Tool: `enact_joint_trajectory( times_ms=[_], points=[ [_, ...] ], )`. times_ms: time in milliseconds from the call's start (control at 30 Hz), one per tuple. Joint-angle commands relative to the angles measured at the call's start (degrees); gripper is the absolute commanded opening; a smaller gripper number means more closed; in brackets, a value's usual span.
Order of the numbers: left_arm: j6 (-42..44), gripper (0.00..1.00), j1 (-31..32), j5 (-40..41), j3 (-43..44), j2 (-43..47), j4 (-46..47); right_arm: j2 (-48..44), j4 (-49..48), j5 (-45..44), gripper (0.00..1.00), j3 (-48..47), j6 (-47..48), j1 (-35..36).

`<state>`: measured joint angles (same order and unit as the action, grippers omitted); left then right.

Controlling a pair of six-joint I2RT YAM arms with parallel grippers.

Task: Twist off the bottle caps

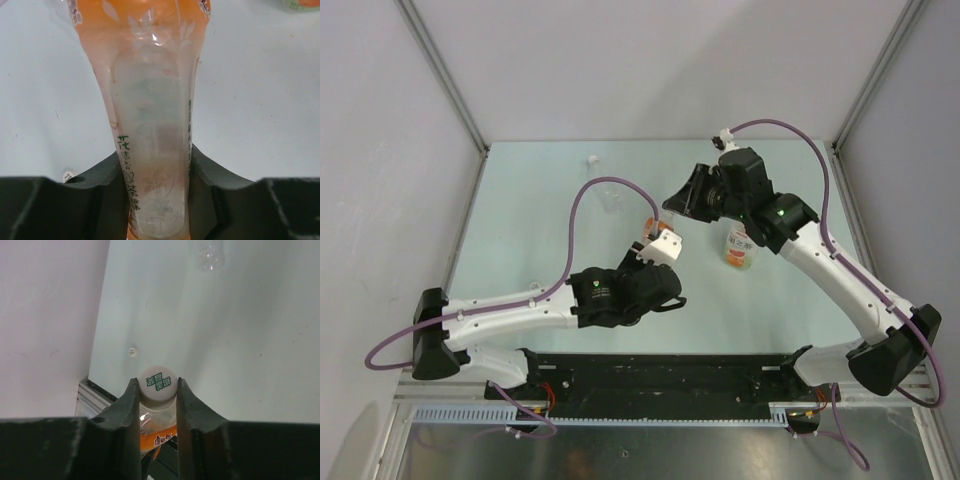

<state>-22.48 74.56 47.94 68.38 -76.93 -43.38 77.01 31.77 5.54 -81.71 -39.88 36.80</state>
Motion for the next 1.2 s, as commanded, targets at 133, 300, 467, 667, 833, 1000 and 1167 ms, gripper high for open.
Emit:
enact_joint_trajectory(
  times_ms=[133,300,467,667,833,1000,1167],
  points=[
    [-2.0,0.00,0.3,2.6,2.2,2.0,0.5,-1.7,-1.3,-1.4,0.01,0.3,0.9,0.1],
    [-2.1,0.00,0.3,1.2,2.1,1.8,0.6,-3.2,-3.2,-1.3,0.00,1.9,1.6,-0.2],
    [-1.7,0.00,-0.2,-4.3,2.6,2.1,1.6,-7.6,-9.8,0.7,0.00,6.8,1.3,-1.4],
    [1.8,0.00,-3.0,-17.4,0.2,6.6,8.6,-13.7,-21.9,9.2,0.00,15.6,-2.3,-6.3],
    [3.7,0.00,-6.5,-31.4,-4.8,12.3,16.8,-18.4,-31.6,15.4,0.00,21.8,-5.2,-11.2],
    [4.5,0.00,-9.0,-47.6,-9.9,18.0,26.5,-23.0,-40.8,19.2,0.00,25.8,-6.1,-13.5],
    [5.4,0.00,-9.8,-61.5,-12.1,20.1,33.2,-24.8,-52.8,24.8,0.00,29.8,-10.5,-15.8]
  ],
)
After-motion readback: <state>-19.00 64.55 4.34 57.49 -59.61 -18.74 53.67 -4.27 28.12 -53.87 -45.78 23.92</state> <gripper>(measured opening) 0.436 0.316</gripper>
